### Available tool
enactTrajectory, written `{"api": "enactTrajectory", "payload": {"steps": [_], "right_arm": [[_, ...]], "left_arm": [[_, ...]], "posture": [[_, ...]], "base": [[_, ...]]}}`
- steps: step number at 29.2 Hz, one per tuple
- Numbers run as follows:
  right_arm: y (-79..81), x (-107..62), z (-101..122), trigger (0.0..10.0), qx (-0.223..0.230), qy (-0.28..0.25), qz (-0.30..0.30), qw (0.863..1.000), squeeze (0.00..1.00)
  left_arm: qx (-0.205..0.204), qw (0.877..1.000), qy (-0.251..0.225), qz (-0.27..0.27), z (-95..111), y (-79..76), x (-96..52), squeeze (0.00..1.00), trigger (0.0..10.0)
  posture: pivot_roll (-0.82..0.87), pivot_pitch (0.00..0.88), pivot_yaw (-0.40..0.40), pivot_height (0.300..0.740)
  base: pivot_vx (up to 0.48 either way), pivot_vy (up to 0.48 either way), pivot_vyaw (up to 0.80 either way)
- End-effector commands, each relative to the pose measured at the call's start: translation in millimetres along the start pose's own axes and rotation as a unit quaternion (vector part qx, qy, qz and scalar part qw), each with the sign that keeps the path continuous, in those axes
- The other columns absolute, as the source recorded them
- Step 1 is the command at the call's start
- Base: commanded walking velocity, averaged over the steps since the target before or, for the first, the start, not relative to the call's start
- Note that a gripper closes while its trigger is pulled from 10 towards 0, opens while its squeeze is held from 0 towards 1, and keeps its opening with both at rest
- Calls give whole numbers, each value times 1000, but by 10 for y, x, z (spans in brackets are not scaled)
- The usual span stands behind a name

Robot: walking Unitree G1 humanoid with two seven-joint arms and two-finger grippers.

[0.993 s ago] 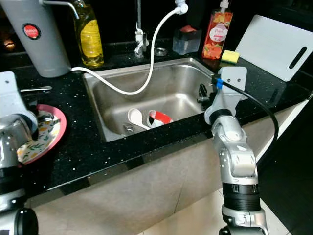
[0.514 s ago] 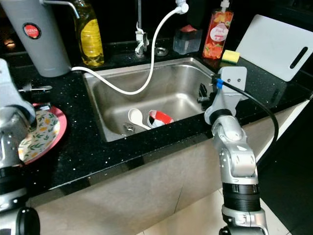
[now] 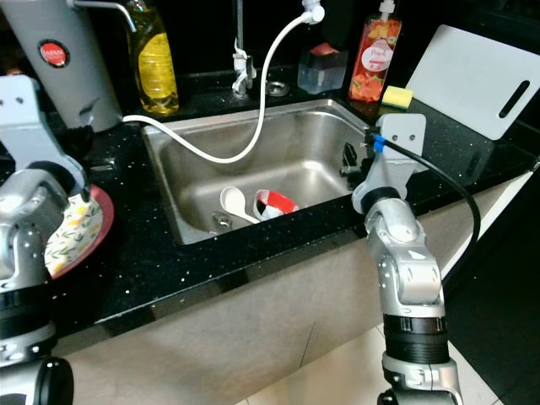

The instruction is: Kitchen organization

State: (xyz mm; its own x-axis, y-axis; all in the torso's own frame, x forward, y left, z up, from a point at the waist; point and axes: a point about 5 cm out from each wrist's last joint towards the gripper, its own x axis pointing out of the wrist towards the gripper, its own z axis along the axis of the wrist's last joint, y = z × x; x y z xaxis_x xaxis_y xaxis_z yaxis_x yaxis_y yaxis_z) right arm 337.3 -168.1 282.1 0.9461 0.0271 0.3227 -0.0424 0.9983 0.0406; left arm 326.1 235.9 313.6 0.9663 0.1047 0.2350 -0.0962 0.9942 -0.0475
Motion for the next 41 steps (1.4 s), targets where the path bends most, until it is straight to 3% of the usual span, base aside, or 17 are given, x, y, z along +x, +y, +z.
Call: {"api": "enactTrajectory", "payload": {"steps": [1,15,17,22,25,35,36,37,41], "right_arm": [[8,12,-15,10000,4,2,2,1000,0],[37,6,27,10000,19,-7,19,1000,0],[93,-1,75,10000,55,-15,49,997,0],[149,-10,124,10000,111,-20,79,990,0],[215,-37,164,10000,164,-20,118,979,0],[355,-107,267,10000,240,-28,196,950,0],[371,-114,282,10000,273,-28,205,939,0],[381,-123,302,10000,330,-28,213,919,0],[389,-132,316,10000,360,-27,223,905,0]], "left_arm": [[-1,999,-7,-38,8,-91,-31,0,10000],[27,985,3,-168,-36,-327,-125,0,10000],[28,975,-14,-219,10,-431,-195,0,10000],[21,964,-33,-263,69,-535,-267,0,10000],[3,950,-48,-310,111,-634,-349,0,10000],[-28,921,-57,-385,129,-773,-473,0,10000],[-33,916,-62,-395,143,-801,-492,0,10000],[-39,909,-70,-408,167,-842,-517,0,10000],[-46,904,-74,-418,179,-882,-528,0,10000]], "posture": [[-95,93,-38,740],[-95,91,-34,740],[-95,91,-34,740],[-95,94,-34,740],[-96,95,-36,740],[-98,98,-37,740],[-100,98,-39,740],[-101,98,-40,740],[-101,98,-41,740]], "base": [[0,0,0],[0,0,0],[0,0,0],[0,0,0],[0,0,0],[0,0,0],[0,0,0],[0,0,0],[0,0,0]]}}
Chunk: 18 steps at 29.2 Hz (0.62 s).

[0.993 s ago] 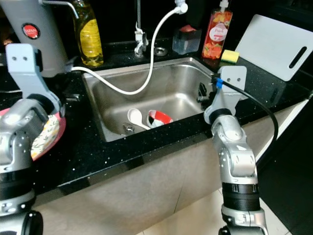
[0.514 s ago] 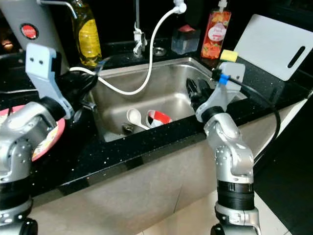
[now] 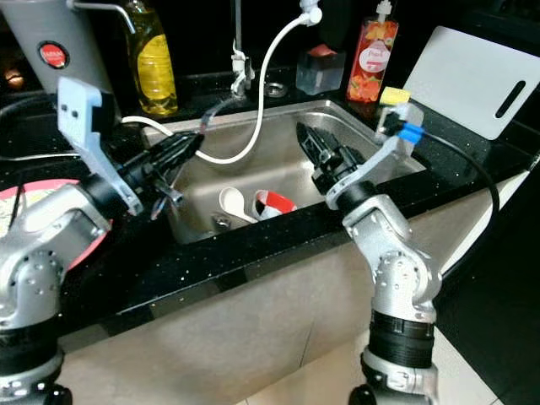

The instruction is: Kitchen organization

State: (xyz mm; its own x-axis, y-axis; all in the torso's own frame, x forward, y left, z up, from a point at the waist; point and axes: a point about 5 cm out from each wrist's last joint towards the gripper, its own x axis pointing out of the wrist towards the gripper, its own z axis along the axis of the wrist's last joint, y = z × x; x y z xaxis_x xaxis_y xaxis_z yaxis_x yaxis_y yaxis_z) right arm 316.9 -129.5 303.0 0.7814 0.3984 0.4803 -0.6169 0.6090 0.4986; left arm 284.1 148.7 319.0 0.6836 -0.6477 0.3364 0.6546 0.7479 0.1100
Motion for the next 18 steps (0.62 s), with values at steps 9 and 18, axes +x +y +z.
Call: {"api": "enactTrajectory", "payload": {"steps": [9,18], "right_arm": [[96,8,31,10000,111,-24,33,993,0],[207,50,3,10000,164,-19,58,985,0]], "left_arm": [[2,998,-30,-50,69,-181,176,0,10000],[-20,996,-42,-73,51,-298,280,0,10000]], "posture": [[-104,97,-46,740],[-110,97,-48,740]], "base": [[0,0,0],[0,0,0]]}}
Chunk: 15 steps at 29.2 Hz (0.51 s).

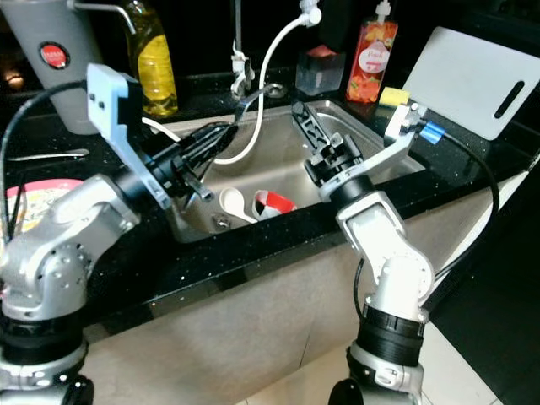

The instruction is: Kitchen organization

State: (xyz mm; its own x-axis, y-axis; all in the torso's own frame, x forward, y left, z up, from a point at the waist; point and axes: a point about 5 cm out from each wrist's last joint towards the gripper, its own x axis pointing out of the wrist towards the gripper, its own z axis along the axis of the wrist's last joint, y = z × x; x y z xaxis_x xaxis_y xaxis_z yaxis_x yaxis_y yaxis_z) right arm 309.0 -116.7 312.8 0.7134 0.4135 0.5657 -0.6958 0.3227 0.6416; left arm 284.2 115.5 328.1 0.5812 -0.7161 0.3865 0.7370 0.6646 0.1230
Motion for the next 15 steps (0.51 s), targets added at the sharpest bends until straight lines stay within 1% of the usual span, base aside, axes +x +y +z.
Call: {"api": "enactTrajectory", "payload": {"steps": [1,3,4,6,7,11,12,13,14,15], "right_arm": [[31,17,2,10000,8,3,7,1000,0],[51,22,-2,10000,9,4,13,1000,0],[86,19,-5,10000,14,5,25,1000,0],[86,19,-5,10000,14,5,25,1000,0],[152,3,-9,10000,16,11,47,999,0],[196,-8,-17,10000,17,15,64,998,0],[214,-12,-20,9373,18,17,71,997,0],[227,-11,-25,6549,17,18,75,997,0],[227,-11,-25,6549,17,18,75,997,0],[242,-11,-28,4157,17,19,80,996,0]], "left_arm": [[-5,1000,-8,-16,10,-56,42,0,10000],[-11,1000,-12,-18,11,-69,52,0,10000],[-18,1000,-16,-18,12,-79,56,0,10000],[-18,1000,-16,-18,12,-79,56,0,10000],[-40,999,-23,-18,-8,-96,58,0,10000],[-52,998,-25,-16,-31,-96,52,0,10000],[-57,998,-27,-14,-35,-91,51,0,10000],[-58,998,-28,-13,-29,-85,52,0,10000],[-58,998,-28,-13,-29,-85,52,0,10000],[-59,998,-30,-13,-22,-80,54,0,10000]], "posture": [[-110,97,-48,740],[-110,97,-48,740],[-110,102,-49,740],[-110,102,-49,740],[-113,98,-49,740],[-114,95,-48,740],[-113,95,-48,740],[-109,96,-46,740],[-109,96,-46,740],[-107,97,-46,740]], "base": [[0,0,0],[0,0,0],[0,0,0],[0,0,0],[0,0,0],[0,0,0],[0,0,0],[0,0,0],[0,0,0],[0,0,0]]}}
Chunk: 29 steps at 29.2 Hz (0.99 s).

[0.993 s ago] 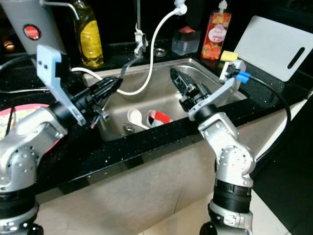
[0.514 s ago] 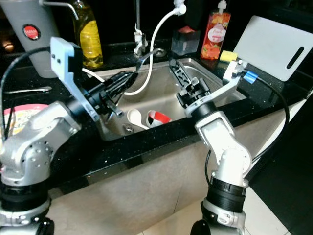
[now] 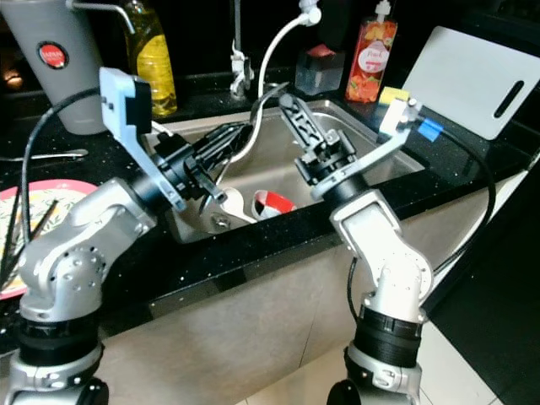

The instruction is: Kitchen organization

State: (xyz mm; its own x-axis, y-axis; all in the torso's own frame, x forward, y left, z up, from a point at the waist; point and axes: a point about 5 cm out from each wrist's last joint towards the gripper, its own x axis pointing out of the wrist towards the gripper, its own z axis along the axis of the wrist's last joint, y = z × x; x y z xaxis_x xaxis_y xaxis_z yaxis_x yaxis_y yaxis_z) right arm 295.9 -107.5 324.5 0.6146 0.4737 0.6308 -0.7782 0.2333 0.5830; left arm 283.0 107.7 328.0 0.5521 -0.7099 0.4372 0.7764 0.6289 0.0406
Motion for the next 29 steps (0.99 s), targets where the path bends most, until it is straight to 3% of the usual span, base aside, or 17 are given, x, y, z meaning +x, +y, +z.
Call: {"api": "enactTrajectory", "payload": {"steps": [1,2,3,4,12,13,22,23,25,26,29], "right_arm": [[48,-15,-1,4157,-1,5,15,1000,0],[59,-13,-5,824,-1,6,18,1000,0],[59,-13,-5,824,-1,6,18,1000,0],[62,-19,-15,10000,-8,12,16,1000,0],[65,-19,-18,10000,-18,15,16,1000,0],[71,-16,-18,10000,-19,15,18,1000,1000],[131,-17,-23,10000,-16,13,38,999,1000],[128,-15,-22,10000,-15,14,37,999,686],[126,-14,-21,10000,-15,14,37,999,686],[127,-14,-23,10000,-15,16,39,999,0],[141,-13,-38,10000,-16,23,45,999,0]], "left_arm": [[-11,1000,-1,-6,-10,-18,6,0,10000],[-10,1000,-2,-5,-2,-15,6,0,10000],[-10,1000,-2,-5,-2,-15,6,0,10000],[-9,1000,-4,-2,8,-12,5,0,10000],[-10,1000,-5,1,14,0,5,0,10000],[-9,1000,-6,0,20,1,8,0,10000],[-7,1000,-6,0,35,9,10,0,10000],[-8,1000,-7,-1,35,10,13,0,10000],[-8,1000,-7,-1,35,11,15,0,10000],[-9,1000,-7,-1,34,8,19,0,10000],[-11,1000,-9,-8,31,-17,34,0,10000]], "posture": [[-107,97,-46,740],[-105,100,-45,740],[-105,100,-45,740],[-108,98,-45,740],[-108,96,-43,740],[-106,98,-43,740],[-105,95,-40,740],[-106,92,-41,740],[-106,92,-41,740],[-105,91,-41,740],[-110,88,-43,740]], "base": [[0,0,0],[0,0,0],[0,0,0],[0,0,0],[0,0,0],[0,0,0],[0,0,0],[0,0,0],[0,0,0],[0,0,0],[0,0,0]]}}
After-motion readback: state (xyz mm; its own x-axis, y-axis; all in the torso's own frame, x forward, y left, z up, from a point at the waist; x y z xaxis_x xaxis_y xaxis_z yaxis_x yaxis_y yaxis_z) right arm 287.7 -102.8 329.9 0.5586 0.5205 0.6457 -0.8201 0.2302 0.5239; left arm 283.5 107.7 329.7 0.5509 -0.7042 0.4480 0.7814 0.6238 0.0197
